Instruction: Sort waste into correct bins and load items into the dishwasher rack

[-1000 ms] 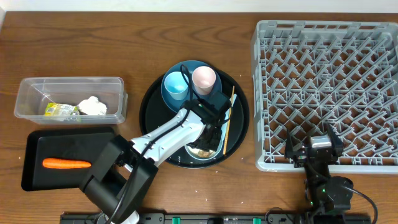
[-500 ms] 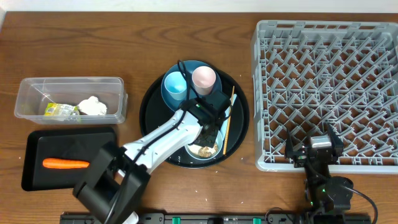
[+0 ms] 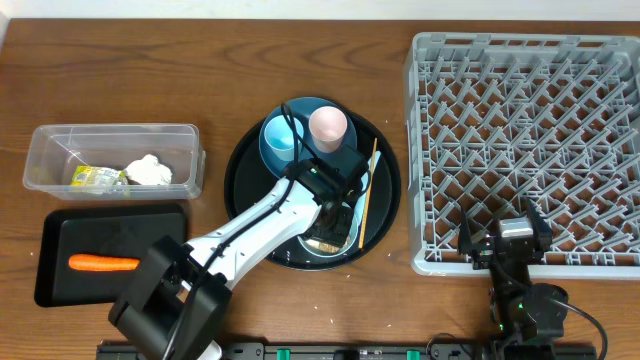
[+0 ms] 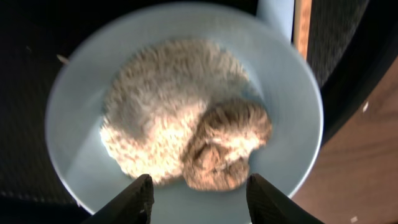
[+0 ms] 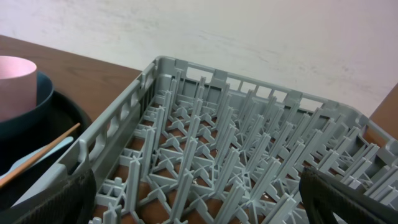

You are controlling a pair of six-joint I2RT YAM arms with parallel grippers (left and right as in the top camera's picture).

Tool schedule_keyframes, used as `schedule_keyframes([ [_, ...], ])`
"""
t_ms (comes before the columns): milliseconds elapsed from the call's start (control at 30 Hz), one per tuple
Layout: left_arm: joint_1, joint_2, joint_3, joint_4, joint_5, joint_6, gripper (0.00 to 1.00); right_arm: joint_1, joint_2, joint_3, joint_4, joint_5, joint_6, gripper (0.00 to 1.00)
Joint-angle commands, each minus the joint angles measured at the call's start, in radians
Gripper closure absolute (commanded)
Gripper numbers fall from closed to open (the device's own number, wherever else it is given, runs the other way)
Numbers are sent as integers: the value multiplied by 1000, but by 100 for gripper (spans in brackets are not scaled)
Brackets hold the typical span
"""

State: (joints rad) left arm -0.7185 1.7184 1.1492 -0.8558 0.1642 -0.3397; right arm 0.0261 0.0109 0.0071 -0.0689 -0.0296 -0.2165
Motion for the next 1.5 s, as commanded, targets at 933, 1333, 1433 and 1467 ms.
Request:
schedule_keyframes([
  [933,-57,4,-30,24,-48,-37,50,-6,-4,-2,-3,3,-5,1],
  [1333,-58,6,-95,77,-41,-101,50,-6,-4,-2,-3,3,-5,1],
  [1433,-58,6,-95,80,-40,-104,50,-6,-4,-2,-3,3,-5,1],
  [1467,-58,6,-95,81,-40,-108,50,-6,-4,-2,-3,3,-5,1],
])
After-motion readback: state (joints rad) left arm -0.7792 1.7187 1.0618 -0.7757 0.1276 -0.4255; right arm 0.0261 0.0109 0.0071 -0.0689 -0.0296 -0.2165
